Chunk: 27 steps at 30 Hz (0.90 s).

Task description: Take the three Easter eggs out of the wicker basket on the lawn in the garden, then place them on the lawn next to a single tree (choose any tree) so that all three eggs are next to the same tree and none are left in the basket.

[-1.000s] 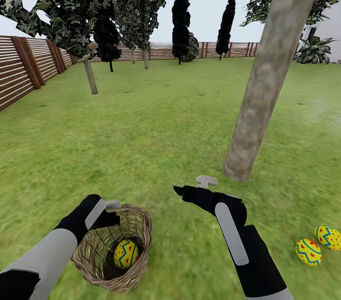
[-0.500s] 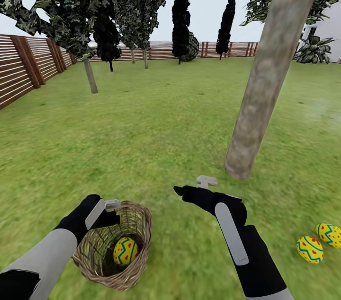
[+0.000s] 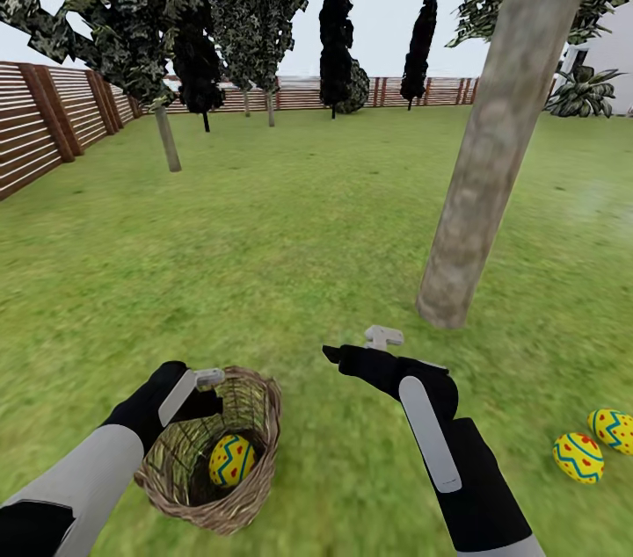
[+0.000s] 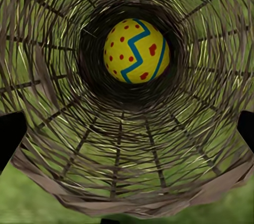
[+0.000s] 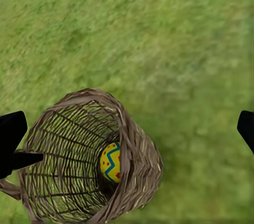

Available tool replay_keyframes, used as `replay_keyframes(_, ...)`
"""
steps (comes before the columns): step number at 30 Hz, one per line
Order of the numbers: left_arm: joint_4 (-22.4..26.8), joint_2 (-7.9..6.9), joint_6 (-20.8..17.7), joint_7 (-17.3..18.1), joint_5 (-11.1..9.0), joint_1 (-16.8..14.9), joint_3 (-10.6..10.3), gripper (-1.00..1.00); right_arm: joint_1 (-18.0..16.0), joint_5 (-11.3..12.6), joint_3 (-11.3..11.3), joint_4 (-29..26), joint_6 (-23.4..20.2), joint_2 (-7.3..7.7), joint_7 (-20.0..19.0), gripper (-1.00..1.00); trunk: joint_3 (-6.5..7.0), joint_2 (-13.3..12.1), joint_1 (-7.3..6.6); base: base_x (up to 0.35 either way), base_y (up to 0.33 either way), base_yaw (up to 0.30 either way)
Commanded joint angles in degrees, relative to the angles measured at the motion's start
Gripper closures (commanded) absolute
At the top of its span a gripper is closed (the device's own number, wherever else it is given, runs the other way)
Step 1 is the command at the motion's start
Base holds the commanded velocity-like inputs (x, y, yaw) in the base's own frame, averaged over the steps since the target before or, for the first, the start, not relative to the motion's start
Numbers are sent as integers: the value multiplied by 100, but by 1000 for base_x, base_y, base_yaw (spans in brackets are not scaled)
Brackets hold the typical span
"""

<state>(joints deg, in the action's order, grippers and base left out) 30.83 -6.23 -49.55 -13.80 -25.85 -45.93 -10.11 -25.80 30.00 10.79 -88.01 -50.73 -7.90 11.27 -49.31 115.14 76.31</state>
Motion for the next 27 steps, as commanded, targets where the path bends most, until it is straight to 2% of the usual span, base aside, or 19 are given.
replay_keyframes(1, 9, -9, -2, -44, -61, -3, -47, -100, -4, 59, 2, -6, -16, -1, 59, -100, -24, 44, 22, 0, 0, 0)
replay_keyframes(13, 4, -5, 222, -43, -61, -3, -70, -100, -4, 62, 2, -6, -16, 0, 59, -100, -239, 525, 285, 0, 0, 0)
replay_keyframes(27, 5, -2, 261, -43, -61, -3, -72, -100, -4, 37, 2, -6, -16, -1, 60, -100, -491, 1087, 593, 0, 0, 0)
